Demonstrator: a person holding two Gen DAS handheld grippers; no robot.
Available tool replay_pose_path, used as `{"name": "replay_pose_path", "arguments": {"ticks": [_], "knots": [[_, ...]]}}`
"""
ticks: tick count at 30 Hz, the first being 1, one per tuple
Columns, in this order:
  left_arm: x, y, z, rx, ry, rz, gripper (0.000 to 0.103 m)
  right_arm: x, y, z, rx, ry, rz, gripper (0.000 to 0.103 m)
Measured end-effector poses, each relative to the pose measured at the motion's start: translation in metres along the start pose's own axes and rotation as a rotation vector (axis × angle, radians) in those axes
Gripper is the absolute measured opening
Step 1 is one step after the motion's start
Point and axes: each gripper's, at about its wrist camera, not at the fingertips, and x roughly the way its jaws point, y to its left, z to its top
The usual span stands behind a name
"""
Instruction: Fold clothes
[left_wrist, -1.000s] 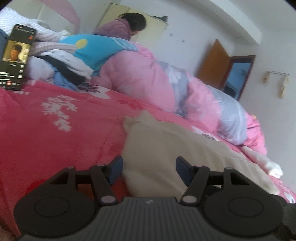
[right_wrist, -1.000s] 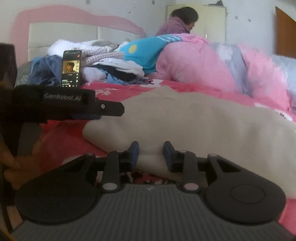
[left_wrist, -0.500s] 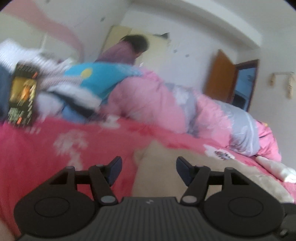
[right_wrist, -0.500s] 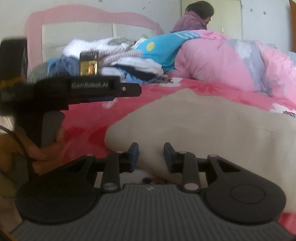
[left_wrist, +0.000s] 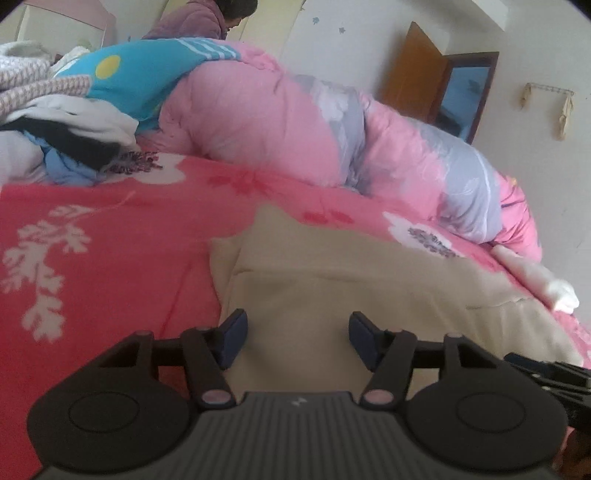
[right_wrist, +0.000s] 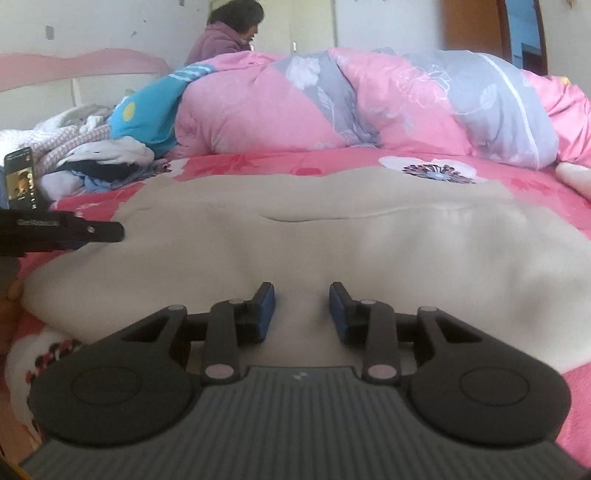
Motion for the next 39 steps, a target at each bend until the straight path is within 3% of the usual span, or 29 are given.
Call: {"name": "replay_pose_path", "arguments": {"ticks": [5,10,13,15,18,20,22,25,29,31,33,35,39], "knots": [[-0.008,0.004,0.014,-0.033,-0.01,-0.007,0.062,-0.002,0.005,0.003,-0.007,0.013,0.001,0.034],[-0.007,-0.018,0.049,0.055,-0.054,-0.05,0.065,0.003,-0.002,0.004,0.013,0.016,0.016,0.034],[0.013,-0.034,0.062,0.116,-0.03,-0.089,0.069,0.004,-0.002,0.004,0.01,0.013,0.01,0.035],[0.037,-0.037,0.059,0.135,0.01,-0.076,0.069,0.005,-0.002,0.004,0.009,0.011,0.011,0.035],[0.071,-0.023,0.037,0.104,0.107,-0.023,0.066,0.005,-0.004,0.006,0.008,0.019,0.016,0.035],[0.068,-0.014,0.037,0.052,0.093,-0.053,0.067,0.005,-0.006,0.01,0.011,0.033,0.021,0.035],[0.07,-0.006,0.037,0.006,0.099,-0.073,0.067,-0.001,-0.01,0.021,0.005,0.029,0.005,0.041],[0.071,-0.006,0.035,0.0,0.094,-0.07,0.067,-0.011,-0.024,0.044,0.003,-0.01,-0.026,0.041],[0.073,-0.009,0.034,0.029,0.094,-0.052,0.067,-0.006,-0.065,0.087,0.022,-0.048,-0.158,0.041],[0.071,-0.009,0.035,0.031,0.092,-0.052,0.067,0.004,-0.089,0.094,0.048,-0.05,-0.227,0.041],[0.07,-0.009,0.035,0.033,0.091,-0.052,0.067,0.026,-0.115,0.083,0.074,0.036,-0.333,0.041],[0.07,-0.009,0.034,0.036,0.09,-0.05,0.067,0.044,-0.143,0.061,0.154,0.134,-0.311,0.044],[0.069,-0.011,0.034,0.042,0.089,-0.046,0.067,0.039,-0.154,0.088,0.209,0.22,-0.316,0.044]]}}
